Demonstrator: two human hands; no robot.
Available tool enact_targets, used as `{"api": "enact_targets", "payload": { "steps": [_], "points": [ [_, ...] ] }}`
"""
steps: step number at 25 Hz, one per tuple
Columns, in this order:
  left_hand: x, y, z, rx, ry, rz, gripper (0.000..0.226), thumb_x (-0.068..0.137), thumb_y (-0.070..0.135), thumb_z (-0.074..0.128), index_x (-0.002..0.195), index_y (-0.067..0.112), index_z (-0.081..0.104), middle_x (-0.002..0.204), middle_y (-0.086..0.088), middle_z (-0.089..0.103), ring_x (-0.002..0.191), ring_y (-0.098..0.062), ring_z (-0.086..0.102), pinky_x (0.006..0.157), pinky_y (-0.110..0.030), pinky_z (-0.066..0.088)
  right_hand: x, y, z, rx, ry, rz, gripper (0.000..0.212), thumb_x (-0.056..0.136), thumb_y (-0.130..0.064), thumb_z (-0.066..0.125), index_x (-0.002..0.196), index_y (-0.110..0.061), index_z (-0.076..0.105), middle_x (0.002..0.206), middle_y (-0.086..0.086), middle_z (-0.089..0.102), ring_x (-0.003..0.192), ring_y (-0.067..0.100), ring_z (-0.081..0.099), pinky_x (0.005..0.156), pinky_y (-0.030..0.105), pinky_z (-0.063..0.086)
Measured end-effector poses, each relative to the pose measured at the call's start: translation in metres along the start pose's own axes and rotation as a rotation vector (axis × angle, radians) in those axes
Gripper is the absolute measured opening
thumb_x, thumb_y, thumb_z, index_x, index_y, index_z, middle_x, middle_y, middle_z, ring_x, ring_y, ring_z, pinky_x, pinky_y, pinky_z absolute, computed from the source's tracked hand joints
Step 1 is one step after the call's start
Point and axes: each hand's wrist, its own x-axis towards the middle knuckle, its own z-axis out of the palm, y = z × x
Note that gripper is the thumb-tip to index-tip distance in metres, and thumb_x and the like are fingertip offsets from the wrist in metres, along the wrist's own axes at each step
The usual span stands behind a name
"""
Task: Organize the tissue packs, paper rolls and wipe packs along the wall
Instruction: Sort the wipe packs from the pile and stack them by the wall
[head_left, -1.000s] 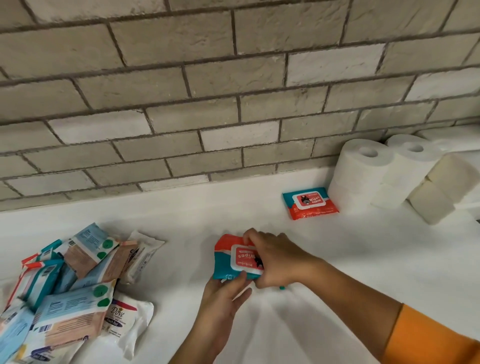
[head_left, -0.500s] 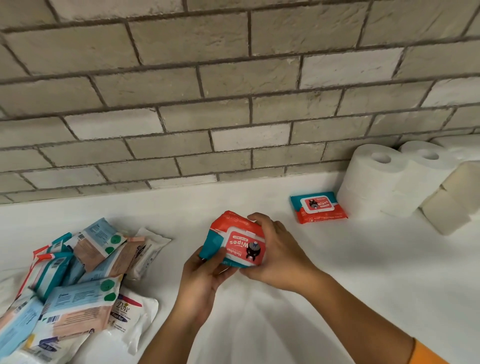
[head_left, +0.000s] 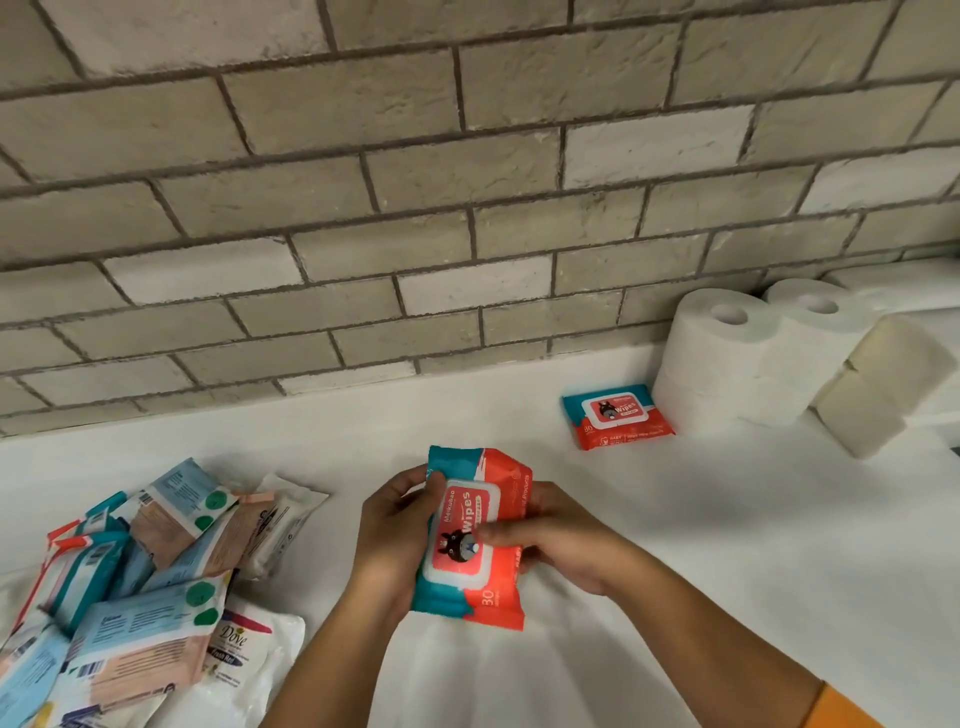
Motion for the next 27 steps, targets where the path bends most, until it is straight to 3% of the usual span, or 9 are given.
{"api": "enact_targets", "payload": {
  "steps": [3,6,11,14,16,18,21,24,27],
  "points": [
    [0.007,-0.014,-0.004,0.03,0.12,0.028,0.026,0.095,0.02,0.067,0.12,0.026,0.062,0.113,0.0,0.069,0.1,-0.018,0.066,0.086,-0.034,0.049,0.026,0.016,-0.011,0.337,0.27,0.024,0.035,0.085,-0.016,0.079,0.118,-0.01,0.07,0.113,0.019,0.076,0.092,0.027,0.068,0.073,0.031,0.053],
    [0.012,-0.045,-0.012,0.042,0.142,-0.044,0.028,0.093,0.015,0.067,0.12,0.023,0.062,0.117,-0.005,0.066,0.107,-0.021,0.061,0.089,-0.035,0.044,0.061,0.023,-0.036,0.717,0.465,0.012,0.036,0.092,-0.008,0.071,0.127,-0.012,0.063,0.106,0.012,0.076,0.089,0.022,0.071,0.06,0.026,0.056],
    [0.03,-0.08,0.007,0.239,-0.004,-0.157,0.035,0.095,0.015,0.061,0.129,0.018,0.061,0.113,-0.006,0.068,0.095,-0.019,0.064,0.077,-0.031,0.051,0.104,0.036,-0.056,0.768,0.581,-0.045,0.047,0.091,-0.002,0.072,0.133,-0.018,0.058,0.124,0.014,0.072,0.115,0.03,0.069,0.078,0.036,0.064],
    [0.042,-0.077,0.031,0.365,-0.106,-0.13,0.044,0.097,0.023,0.06,0.14,0.022,0.053,0.136,-0.001,0.059,0.117,-0.02,0.06,0.103,-0.038,0.051,0.101,0.05,-0.062,0.579,0.691,0.043,0.029,0.086,-0.003,0.07,0.113,-0.012,0.065,0.099,0.012,0.075,0.091,0.026,0.071,0.077,0.034,0.061],
    [0.048,-0.07,0.048,0.46,-0.14,-0.091,0.051,0.098,0.025,0.058,0.147,0.025,0.046,0.146,0.003,0.051,0.128,-0.021,0.055,0.108,-0.037,0.047,0.094,0.06,-0.065,0.237,0.893,0.042,0.021,0.088,-0.021,0.069,0.107,-0.014,0.065,0.094,0.005,0.073,0.084,0.023,0.067,0.077,0.033,0.059],
    [0.053,-0.066,0.065,0.561,-0.167,-0.031,0.05,0.099,0.025,0.057,0.147,0.028,0.046,0.147,0.005,0.051,0.128,-0.02,0.055,0.109,-0.038,0.047,0.086,0.068,-0.067,-0.174,0.918,-0.1,0.036,0.089,-0.043,0.068,0.119,-0.023,0.064,0.116,-0.003,0.072,0.103,0.02,0.068,0.095,0.037,0.055],
    [0.061,-0.068,0.083,0.694,-0.198,0.065,0.044,0.099,0.031,0.055,0.143,0.034,0.049,0.148,0.005,0.054,0.129,-0.02,0.055,0.112,-0.042,0.046,0.078,0.077,-0.065,-0.753,0.758,-0.044,0.054,0.093,-0.043,0.063,0.143,-0.028,0.05,0.149,-0.007,0.051,0.14,0.022,0.047,0.117,0.039,0.037],
    [0.067,-0.076,0.092,0.968,-0.24,0.095,0.063,0.1,0.043,0.05,0.157,0.036,0.023,0.162,0.008,0.032,0.149,-0.023,0.029,0.121,-0.048,0.03,0.077,0.075,-0.06,-0.877,0.608,0.1,0.076,0.097,-0.047,0.056,0.161,-0.031,0.018,0.168,-0.011,0.02,0.156,0.021,0.018,0.126,0.044,0.019],
    [0.079,-0.07,0.102,1.107,-0.219,0.105,0.069,0.1,0.053,0.045,0.159,0.034,0.015,0.165,0.007,0.024,0.152,-0.026,0.02,0.12,-0.053,0.024,0.087,0.068,-0.068,-0.933,0.538,0.116,0.085,0.097,-0.052,0.052,0.163,-0.026,0.004,0.171,-0.005,0.008,0.158,0.025,0.008,0.126,0.05,0.015]
  ]
}}
